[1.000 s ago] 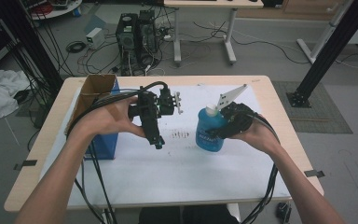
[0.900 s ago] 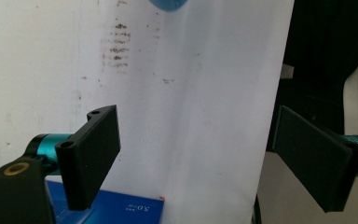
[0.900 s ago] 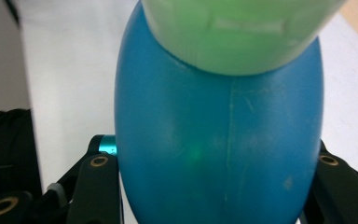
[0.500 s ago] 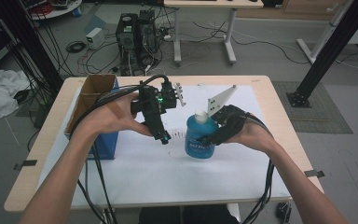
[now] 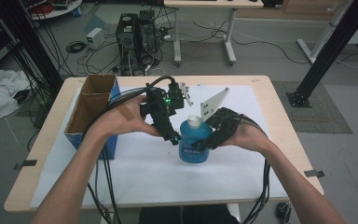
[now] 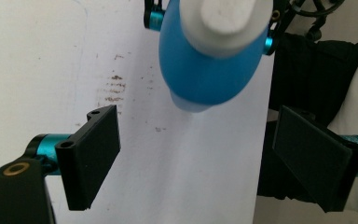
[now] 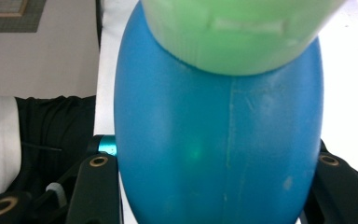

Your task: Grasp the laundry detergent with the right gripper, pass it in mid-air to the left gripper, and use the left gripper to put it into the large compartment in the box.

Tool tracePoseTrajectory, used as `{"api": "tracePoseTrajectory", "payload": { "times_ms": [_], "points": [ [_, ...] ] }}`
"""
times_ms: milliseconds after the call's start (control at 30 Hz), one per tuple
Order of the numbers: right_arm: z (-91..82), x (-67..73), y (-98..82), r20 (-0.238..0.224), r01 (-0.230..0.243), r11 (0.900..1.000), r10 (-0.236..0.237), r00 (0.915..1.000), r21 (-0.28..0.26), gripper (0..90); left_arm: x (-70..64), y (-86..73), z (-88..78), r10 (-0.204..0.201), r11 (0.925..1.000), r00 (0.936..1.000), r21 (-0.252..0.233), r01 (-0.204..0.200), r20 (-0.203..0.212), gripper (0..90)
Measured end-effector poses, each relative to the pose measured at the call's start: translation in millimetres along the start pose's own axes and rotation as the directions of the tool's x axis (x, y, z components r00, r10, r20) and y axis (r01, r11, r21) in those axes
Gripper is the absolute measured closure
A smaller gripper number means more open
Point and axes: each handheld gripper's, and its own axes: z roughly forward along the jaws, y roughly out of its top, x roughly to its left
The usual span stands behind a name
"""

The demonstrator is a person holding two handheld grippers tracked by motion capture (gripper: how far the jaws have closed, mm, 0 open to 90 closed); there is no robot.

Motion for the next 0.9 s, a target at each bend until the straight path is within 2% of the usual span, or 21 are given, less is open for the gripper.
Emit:
{"api": "tracePoseTrajectory", "payload": {
  "times_ms": [200, 533, 900],
  "points": [
    [3.7, 0.9, 2.5, -0.036, 0.025, 1.000, -0.025, 0.9990, -0.008, 45.5, -1.8, 3.7, 10.4, 0.007, 0.9997, 0.9998, -0.022, -0.007, 0.017, 14.9],
    [5.7, 1.5, 5.0, -0.038, 0.040, 0.999, -0.040, 0.9984, -0.017, 45.4, -3.8, 6.2, 20.0, 0.012, 0.9992, 0.9996, -0.038, -0.011, 0.026, 15.0],
    [6.9, 2.0, 6.4, -0.034, 0.028, 0.999, -0.029, 0.9990, -0.021, 45.3, -5.5, 7.8, 24.9, 0.024, 0.9982, 0.9990, -0.056, -0.022, 0.036, 15.1]
  ]
}}
